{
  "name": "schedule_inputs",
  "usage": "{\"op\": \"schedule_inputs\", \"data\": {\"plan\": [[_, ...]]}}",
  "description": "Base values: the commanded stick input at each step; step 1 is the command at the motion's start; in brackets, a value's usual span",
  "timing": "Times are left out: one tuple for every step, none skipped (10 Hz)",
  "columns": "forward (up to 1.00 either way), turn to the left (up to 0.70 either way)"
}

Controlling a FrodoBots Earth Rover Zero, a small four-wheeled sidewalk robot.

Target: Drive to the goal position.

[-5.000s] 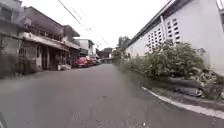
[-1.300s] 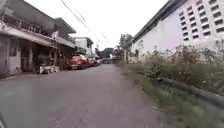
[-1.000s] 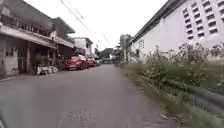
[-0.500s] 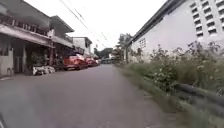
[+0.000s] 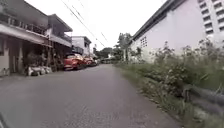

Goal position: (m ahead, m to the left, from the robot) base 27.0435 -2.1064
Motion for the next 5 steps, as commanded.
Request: {"op": "schedule_inputs", "data": {"plan": [[0.7,0.13],[0.7,0.0],[0.7,0.0],[0.7,0.0],[0.7,0.0]]}}
